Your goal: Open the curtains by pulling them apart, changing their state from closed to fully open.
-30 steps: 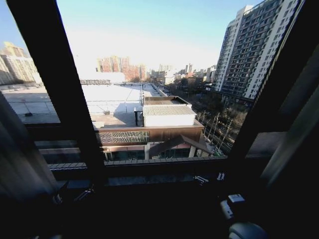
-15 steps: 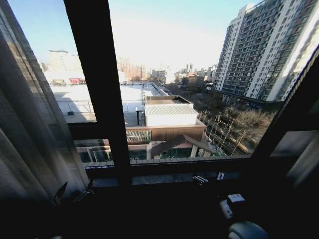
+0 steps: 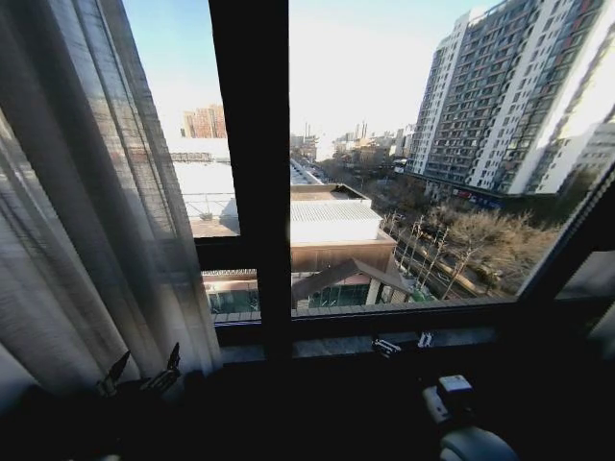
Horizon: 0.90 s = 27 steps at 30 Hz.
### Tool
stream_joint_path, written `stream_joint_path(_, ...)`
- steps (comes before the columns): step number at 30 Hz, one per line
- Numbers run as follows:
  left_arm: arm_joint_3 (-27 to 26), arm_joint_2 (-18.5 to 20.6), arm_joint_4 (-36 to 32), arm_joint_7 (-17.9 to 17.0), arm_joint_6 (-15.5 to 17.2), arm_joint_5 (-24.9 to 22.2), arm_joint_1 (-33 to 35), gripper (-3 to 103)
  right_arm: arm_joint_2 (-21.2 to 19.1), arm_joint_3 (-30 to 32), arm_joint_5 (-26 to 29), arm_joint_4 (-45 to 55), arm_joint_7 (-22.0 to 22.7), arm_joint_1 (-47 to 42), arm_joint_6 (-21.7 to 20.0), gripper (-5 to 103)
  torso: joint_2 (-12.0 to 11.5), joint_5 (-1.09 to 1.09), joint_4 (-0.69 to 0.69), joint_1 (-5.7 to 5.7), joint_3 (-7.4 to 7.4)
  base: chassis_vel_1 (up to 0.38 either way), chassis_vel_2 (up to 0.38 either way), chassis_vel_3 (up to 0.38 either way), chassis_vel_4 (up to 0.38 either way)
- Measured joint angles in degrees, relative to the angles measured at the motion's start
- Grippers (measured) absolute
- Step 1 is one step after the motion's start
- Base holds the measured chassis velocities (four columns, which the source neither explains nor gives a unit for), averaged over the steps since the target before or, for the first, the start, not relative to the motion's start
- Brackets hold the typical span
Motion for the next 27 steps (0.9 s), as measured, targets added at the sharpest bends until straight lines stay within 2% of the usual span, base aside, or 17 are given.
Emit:
stream_joint_path(4,-0.6,2.3,0.0,-0.4,1.2,-1.0,-1.1,100,-0.1,0.1,0.0,0.5,-0.4,-0.1,-0.7,100,0.0,-0.01,0.03,0.02,0.02,0.245,0.216,-0.208,-0.192)
stream_joint_path(9,-0.4,5.7,0.0,-2.3,2.4,-1.7,-3.4,100,-0.5,0.5,0.2,0.9,0.5,-0.2,-0.8,100,0.0,0.00,0.00,0.02,0.01,0.041,0.052,-0.059,-0.066)
stream_joint_path(11,-0.1,8.6,0.0,-3.5,3.2,-2.2,-5.0,100,-1.8,1.1,1.3,1.3,1.0,-0.9,-0.8,100,0.0,0.09,0.00,0.01,0.02,0.000,0.000,0.000,0.000)
stream_joint_path(13,-0.1,9.4,0.1,-3.8,3.5,-2.5,-5.6,100,-2.1,1.3,1.5,1.4,1.2,-1.0,-0.9,100,0.0,0.10,0.00,0.01,0.02,0.000,0.000,0.000,0.000)
stream_joint_path(16,0.0,13.1,2.6,-6.4,5.1,-4.8,-8.5,100,-3.2,1.6,2.3,1.1,2.0,-1.3,-0.9,100,0.0,0.06,-0.01,0.00,0.01,-0.032,-0.047,0.056,0.042)
stream_joint_path(17,0.0,13.1,2.6,-6.4,5.1,-4.8,-8.5,100,-3.2,1.6,2.3,1.1,2.0,-1.3,-0.9,100,0.0,0.06,-0.01,0.00,0.01,-0.023,-0.054,0.047,0.046)
stream_joint_path(21,-0.1,17.7,5.2,-8.8,5.9,-6.3,-11.1,100,-4.1,1.1,2.2,0.1,2.9,-2.2,-0.8,100,0.0,-0.01,0.01,0.00,0.01,0.001,-0.014,0.012,0.003)
stream_joint_path(23,-0.1,18.5,5.5,-9.7,6.4,-6.7,-11.8,100,-4.2,0.9,2.0,-0.2,2.9,-2.3,-0.7,100,0.0,-0.02,0.01,0.01,0.01,0.000,0.000,0.000,0.000)
stream_joint_path(26,0.2,20.4,6.7,-13.0,8.0,-9.0,-14.9,100,-4.2,0.3,1.0,-2.0,2.9,-1.9,0.0,100,0.0,0.01,0.02,0.01,0.02,0.000,0.000,0.000,0.000)
stream_joint_path(27,0.2,20.4,6.7,-13.0,8.0,-9.0,-14.9,100,-4.2,0.3,1.0,-2.0,2.9,-1.9,0.0,100,0.0,0.01,0.02,0.01,0.02,0.000,0.000,0.000,0.000)
